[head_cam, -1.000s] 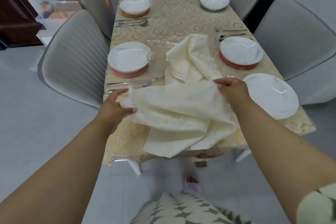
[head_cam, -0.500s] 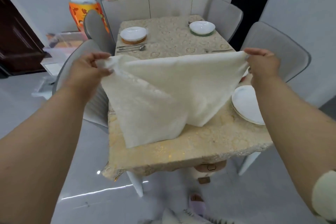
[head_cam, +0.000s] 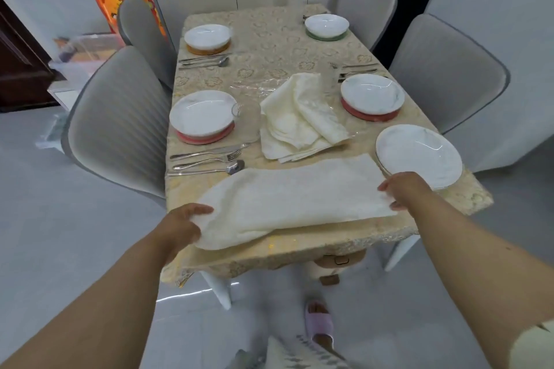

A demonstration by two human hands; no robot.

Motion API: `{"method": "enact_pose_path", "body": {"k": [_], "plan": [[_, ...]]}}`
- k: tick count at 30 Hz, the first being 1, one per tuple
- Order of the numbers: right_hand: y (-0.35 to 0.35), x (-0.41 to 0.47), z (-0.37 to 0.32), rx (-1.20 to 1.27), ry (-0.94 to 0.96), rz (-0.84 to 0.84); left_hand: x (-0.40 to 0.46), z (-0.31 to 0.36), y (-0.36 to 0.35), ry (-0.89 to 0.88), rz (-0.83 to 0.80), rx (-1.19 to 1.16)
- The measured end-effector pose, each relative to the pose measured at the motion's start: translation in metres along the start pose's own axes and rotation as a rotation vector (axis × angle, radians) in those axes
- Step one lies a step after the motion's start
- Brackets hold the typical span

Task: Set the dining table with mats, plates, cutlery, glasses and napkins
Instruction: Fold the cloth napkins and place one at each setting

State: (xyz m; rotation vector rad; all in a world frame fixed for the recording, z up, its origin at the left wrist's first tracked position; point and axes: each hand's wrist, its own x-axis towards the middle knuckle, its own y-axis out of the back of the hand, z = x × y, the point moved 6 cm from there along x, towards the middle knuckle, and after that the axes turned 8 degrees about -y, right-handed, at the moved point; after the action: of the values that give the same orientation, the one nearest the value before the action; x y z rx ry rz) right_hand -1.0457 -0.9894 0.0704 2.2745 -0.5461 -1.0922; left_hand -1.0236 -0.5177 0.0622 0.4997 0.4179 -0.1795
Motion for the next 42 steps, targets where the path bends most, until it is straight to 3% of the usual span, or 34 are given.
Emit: {"method": "enact_pose_path", "body": {"k": [5,8,16,18,21,26,32,35,39,42], "plan": [[-0.01,0.006,0.033,-0.398,-0.051,0.072,-0.011,-0.02,-0.008,0.055,0.045,0.007],[-0.018,0.0,0.034,-0.35,-0.004,0.085,-0.012,-0.022,-0.013,0.023,0.072,-0.05],[-0.02,-0.005,0.041,-0.648,-0.045,0.198,-0.012,-0.024,-0.025,-0.083,-0.01,0.195],[-0.021,-0.009,0.026,-0.67,0.031,0.27,-0.007,-0.019,-0.028,-0.117,0.017,0.249],[-0.027,-0.008,-0.005,-0.514,0.263,0.347,0.008,-0.016,-0.022,-0.085,0.202,0.332],[-0.043,0.0,-0.056,-0.398,0.492,0.302,0.031,-0.011,-0.024,0.119,0.334,0.303],[-0.068,0.03,-0.073,-0.814,0.401,0.123,0.05,-0.005,-0.042,0.147,0.236,0.369],[-0.064,0.035,-0.078,-0.708,0.463,0.124,0.049,0.006,-0.041,0.011,0.274,0.254],[-0.033,0.026,-0.09,-0.355,0.601,0.367,0.039,0.015,-0.015,-0.084,0.281,-0.166],[-0.041,0.032,-0.088,-0.376,0.572,0.247,0.035,0.005,-0.013,0.022,0.11,-0.059]]}}
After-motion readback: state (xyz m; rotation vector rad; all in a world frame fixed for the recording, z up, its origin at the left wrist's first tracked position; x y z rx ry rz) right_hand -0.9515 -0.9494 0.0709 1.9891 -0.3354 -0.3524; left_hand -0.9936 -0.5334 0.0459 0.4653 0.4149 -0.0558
